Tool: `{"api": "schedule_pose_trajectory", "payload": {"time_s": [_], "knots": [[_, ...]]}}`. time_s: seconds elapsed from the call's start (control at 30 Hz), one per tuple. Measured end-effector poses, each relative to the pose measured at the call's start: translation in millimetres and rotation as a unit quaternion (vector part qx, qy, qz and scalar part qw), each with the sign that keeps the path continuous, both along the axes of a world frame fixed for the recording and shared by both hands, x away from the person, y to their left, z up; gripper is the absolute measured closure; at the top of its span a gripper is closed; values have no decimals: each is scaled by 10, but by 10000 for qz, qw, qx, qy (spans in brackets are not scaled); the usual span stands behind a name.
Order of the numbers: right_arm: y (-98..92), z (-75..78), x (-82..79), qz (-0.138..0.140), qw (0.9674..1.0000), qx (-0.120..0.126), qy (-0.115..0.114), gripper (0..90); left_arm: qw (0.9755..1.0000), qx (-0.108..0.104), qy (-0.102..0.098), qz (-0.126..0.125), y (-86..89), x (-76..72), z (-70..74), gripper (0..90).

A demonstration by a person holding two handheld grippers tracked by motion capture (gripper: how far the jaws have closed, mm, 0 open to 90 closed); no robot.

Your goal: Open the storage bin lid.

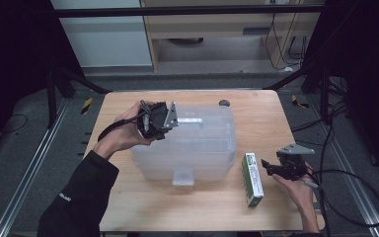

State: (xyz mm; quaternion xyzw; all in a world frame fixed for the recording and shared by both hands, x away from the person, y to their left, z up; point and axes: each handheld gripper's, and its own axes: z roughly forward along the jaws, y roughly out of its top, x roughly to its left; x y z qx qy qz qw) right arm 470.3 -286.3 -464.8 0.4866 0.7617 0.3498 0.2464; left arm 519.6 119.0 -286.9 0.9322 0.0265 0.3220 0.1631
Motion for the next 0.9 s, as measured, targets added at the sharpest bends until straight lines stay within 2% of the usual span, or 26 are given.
{"api": "schedule_pose_trajectory", "payload": {"time_s": [0.1, 0.33, 0.5, 0.67, 0.9], "knots": [[0, -7, 4, 17, 10000, -20, 14, 328, 10000, 20, 3, -3, -31, 21, -19, 543], [1, -12, 7, 45, 10000, -28, 37, 336, 9997, 250, -19, -62, -112, 54, -52, 573], [-4, -7, 3, 55, 10000, -37, 48, 353, 9996, 278, -49, -55, -132, 67, -47, 629], [2, 6, 1, 93, 10000, -11, 21, 380, 9991, 425, -85, -11, -150, 80, -51, 675], [6, 23, -7, 106, 9999, 29, 31, 397, 9989, 467, -67, 3, -178, 89, -80, 719]]}}
